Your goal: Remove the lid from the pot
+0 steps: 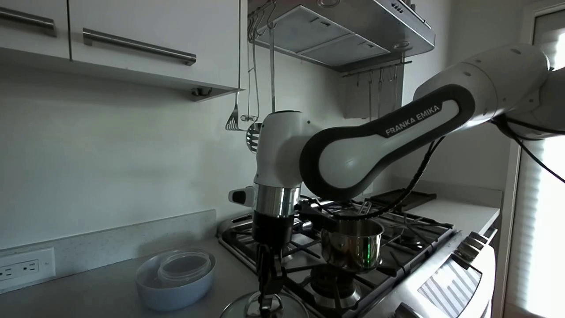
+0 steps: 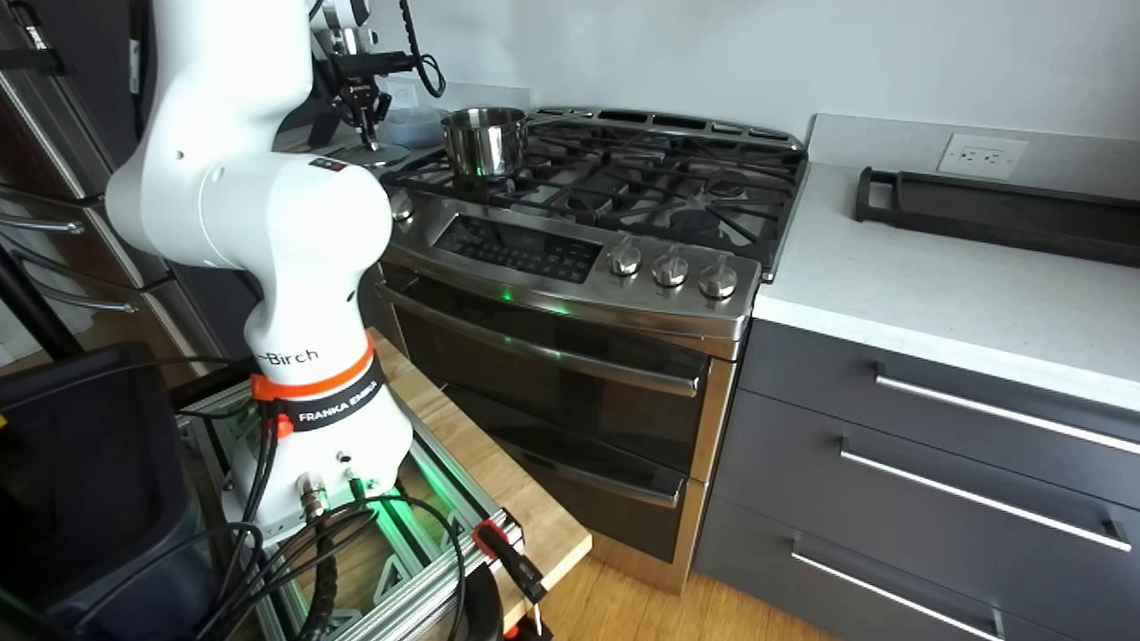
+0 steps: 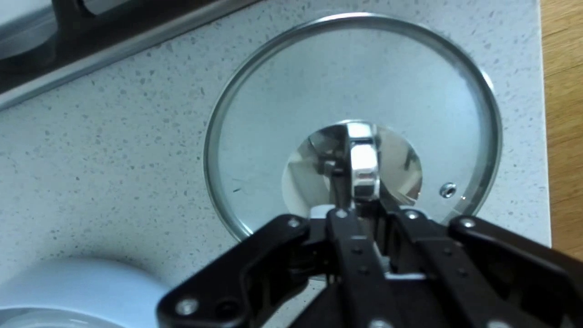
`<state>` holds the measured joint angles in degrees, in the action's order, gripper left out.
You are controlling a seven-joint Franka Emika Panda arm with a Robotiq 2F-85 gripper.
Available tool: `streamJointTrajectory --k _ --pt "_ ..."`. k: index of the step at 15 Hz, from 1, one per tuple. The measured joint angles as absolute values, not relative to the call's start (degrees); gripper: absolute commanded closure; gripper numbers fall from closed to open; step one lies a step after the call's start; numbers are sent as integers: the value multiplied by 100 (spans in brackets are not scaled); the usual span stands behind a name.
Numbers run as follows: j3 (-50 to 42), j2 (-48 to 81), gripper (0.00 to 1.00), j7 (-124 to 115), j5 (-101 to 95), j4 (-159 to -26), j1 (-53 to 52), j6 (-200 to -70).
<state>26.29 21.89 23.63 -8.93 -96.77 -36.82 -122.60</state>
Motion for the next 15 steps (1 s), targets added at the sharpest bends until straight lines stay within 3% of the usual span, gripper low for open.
streamJointTrajectory --k 15 --pt "2617 2405 96 2049 -893 -9677 -3684 -12260"
